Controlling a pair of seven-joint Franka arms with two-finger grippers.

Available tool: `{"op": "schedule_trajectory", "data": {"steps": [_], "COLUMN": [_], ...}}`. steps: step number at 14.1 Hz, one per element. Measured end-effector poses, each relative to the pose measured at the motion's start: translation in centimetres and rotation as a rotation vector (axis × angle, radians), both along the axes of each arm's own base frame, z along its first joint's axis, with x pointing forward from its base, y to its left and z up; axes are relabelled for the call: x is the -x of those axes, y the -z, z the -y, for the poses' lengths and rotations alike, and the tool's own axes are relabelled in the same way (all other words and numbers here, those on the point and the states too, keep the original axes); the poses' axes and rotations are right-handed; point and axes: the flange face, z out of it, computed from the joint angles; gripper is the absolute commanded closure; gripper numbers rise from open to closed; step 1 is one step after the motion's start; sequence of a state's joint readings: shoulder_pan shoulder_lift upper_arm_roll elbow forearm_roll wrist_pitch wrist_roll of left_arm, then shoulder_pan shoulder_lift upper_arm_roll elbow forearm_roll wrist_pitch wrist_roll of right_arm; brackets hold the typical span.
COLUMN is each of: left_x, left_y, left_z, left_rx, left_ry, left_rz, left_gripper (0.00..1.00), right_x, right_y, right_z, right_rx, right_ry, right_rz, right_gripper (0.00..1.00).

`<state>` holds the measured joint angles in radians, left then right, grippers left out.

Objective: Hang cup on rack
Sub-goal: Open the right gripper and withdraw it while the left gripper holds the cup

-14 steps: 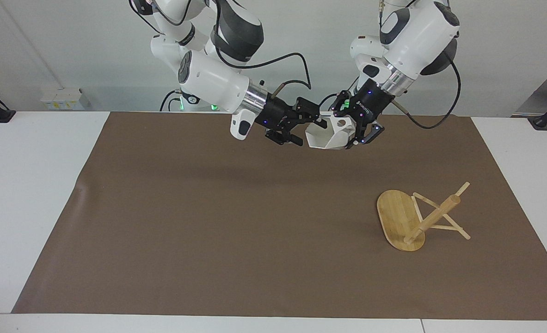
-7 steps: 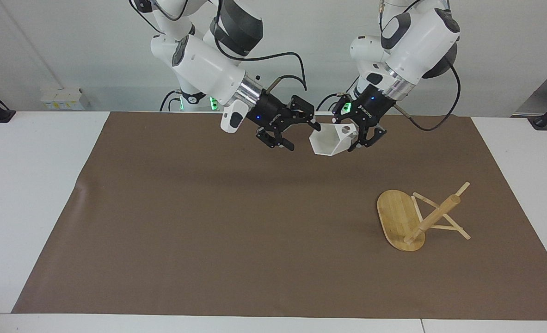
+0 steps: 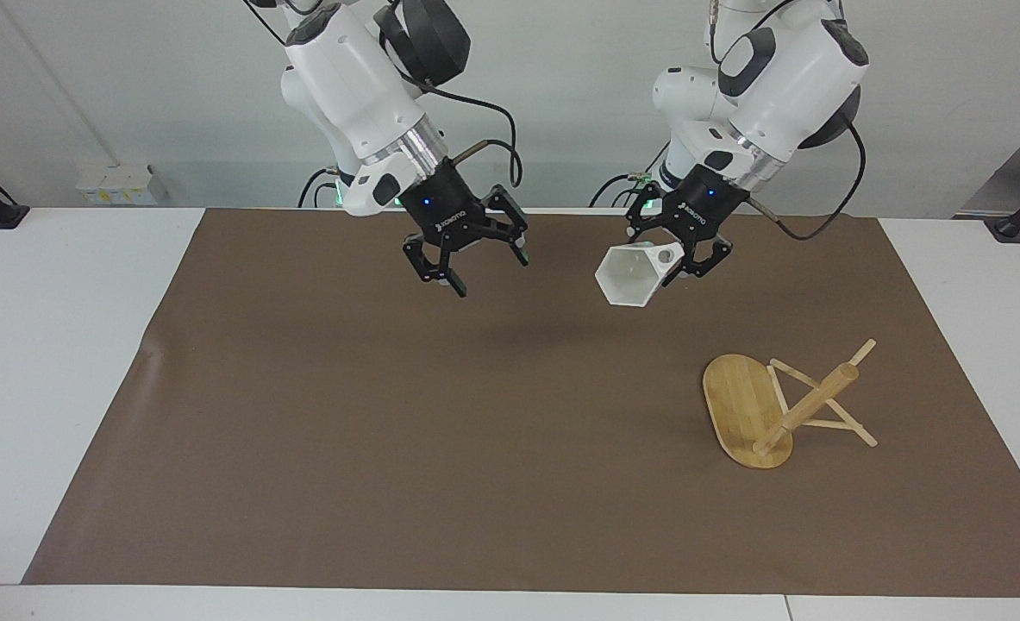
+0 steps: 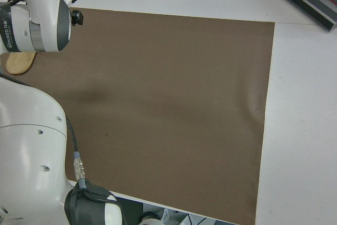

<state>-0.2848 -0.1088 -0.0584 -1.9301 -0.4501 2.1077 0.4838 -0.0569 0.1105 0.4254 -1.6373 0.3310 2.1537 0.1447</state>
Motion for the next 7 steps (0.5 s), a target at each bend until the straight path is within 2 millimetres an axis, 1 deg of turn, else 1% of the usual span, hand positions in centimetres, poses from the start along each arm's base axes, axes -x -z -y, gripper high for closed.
{"op": "schedule_trajectory", "data": {"steps": [3, 5, 7], "left_x": [-0.3, -0.3, -0.7], "left_y": [0.8, 2.1, 3.4], "left_z": [-0.9, -1.5, -2.9], "left_rx": [-0.110, -0.131, -0.137], "left_ry": [-0.059, -0.086, -0.121], "left_rz": [0.012, 0.003, -0.012], "left_gripper": [1.00, 1.00, 1.00], "right_x": [-1.2, -1.2, -1.0], "right_y": [0.2, -0.2, -0.6], "right_z": [6.8, 10.4, 13.1], "right_rx": [0.048, 0.100, 0.217], "right_ry": [0.083, 0.117, 0.136], "right_rz": [-0.056, -0.071, -0.067], "right_gripper": [0.00, 0.00, 0.00]}}
